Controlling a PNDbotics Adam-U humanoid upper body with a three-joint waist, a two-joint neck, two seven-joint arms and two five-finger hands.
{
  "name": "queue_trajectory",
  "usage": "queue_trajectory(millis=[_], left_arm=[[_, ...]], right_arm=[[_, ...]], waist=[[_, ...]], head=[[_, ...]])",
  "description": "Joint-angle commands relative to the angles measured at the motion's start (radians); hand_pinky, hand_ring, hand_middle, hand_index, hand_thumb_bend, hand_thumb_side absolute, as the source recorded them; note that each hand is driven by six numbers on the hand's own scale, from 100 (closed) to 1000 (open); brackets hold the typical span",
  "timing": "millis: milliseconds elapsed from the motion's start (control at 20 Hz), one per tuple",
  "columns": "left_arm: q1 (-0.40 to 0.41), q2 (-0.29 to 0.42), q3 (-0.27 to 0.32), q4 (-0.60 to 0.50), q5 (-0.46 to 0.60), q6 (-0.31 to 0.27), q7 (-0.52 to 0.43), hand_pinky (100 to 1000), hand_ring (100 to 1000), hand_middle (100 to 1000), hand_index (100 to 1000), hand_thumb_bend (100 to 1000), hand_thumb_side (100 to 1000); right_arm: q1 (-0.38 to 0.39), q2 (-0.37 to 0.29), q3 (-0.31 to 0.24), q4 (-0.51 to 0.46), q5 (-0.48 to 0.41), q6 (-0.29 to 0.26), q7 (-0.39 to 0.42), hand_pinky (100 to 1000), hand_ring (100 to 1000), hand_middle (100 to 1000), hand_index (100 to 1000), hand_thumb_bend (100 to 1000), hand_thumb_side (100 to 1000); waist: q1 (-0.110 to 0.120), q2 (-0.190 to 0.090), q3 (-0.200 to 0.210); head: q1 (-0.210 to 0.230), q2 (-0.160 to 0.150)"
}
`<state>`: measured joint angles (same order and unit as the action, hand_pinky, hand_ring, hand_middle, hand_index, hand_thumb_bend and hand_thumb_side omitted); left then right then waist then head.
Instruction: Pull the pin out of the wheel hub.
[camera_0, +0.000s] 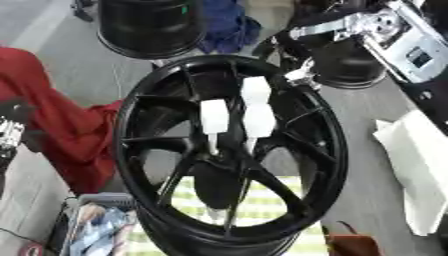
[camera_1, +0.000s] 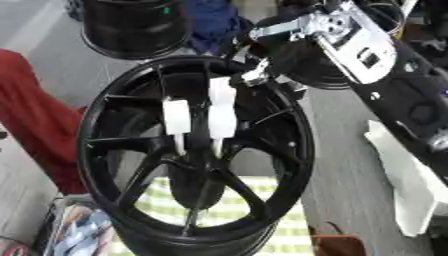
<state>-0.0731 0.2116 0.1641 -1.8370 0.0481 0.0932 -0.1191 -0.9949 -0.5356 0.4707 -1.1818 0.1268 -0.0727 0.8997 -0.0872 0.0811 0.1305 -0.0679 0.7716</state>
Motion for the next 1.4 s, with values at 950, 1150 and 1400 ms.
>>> queue_trajectory(millis=[950, 1150, 1400], left_arm=[[-0.016, 0.011, -0.005, -0.012, -0.002, -0.002, -0.009, 711, 343, 719, 824, 295, 536], [-0.016, 0.01, -0.006, -0.011, -0.002, -0.002, -0.01, 711, 343, 719, 824, 296, 536], [-0.017, 0.01, -0.006, -0.011, -0.002, -0.002, -0.009, 711, 343, 719, 824, 297, 536]], right_arm=[[-0.037, 0.07, -0.034, 0.127, 0.217, -0.098, 0.007, 670, 615, 792, 904, 298, 467], [-0.038, 0.087, -0.038, 0.139, 0.238, -0.108, 0.007, 643, 590, 743, 854, 282, 458], [-0.038, 0.096, -0.048, 0.142, 0.237, -0.12, -0.022, 574, 530, 590, 712, 209, 407]], waist=[[0.008, -0.011, 0.012], [0.008, -0.012, 0.016], [0.008, -0.012, 0.019]], head=[[-0.02, -0.002], [-0.025, -0.002], [-0.026, -0.002]])
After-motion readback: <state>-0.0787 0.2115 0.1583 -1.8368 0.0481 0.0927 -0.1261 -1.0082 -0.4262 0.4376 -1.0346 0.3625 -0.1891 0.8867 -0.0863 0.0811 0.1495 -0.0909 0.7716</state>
